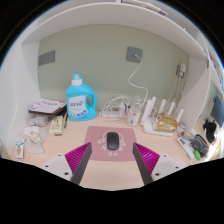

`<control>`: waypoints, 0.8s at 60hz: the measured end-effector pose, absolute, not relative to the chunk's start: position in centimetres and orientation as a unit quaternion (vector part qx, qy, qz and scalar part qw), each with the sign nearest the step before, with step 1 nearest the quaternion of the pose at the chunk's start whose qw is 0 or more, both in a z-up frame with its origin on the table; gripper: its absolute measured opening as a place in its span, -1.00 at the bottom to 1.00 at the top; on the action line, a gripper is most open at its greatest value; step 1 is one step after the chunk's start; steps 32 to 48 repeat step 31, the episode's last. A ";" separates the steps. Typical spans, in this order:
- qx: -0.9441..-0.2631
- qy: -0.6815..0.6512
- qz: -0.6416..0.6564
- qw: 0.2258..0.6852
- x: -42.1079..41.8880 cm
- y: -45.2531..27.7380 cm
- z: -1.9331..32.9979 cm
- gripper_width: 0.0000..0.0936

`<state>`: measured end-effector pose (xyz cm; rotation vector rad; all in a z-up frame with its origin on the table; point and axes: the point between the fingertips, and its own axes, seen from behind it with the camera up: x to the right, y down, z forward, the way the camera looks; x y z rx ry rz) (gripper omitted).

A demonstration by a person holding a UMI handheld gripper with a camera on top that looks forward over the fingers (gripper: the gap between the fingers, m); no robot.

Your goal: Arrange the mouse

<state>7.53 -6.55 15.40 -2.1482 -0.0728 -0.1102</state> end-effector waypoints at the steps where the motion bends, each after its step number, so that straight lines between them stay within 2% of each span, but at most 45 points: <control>1: -0.878 -0.030 -0.045 0.476 7.4 -7.2 15.8 0.82; 10: -0.872 -0.027 -0.047 0.486 7.1 -12.0 18.2 0.81; 20: -0.872 -0.028 -0.045 0.486 6.7 -15.1 18.8 0.82; 48: -0.870 -0.028 -0.047 0.490 6.8 -16.0 19.6 0.82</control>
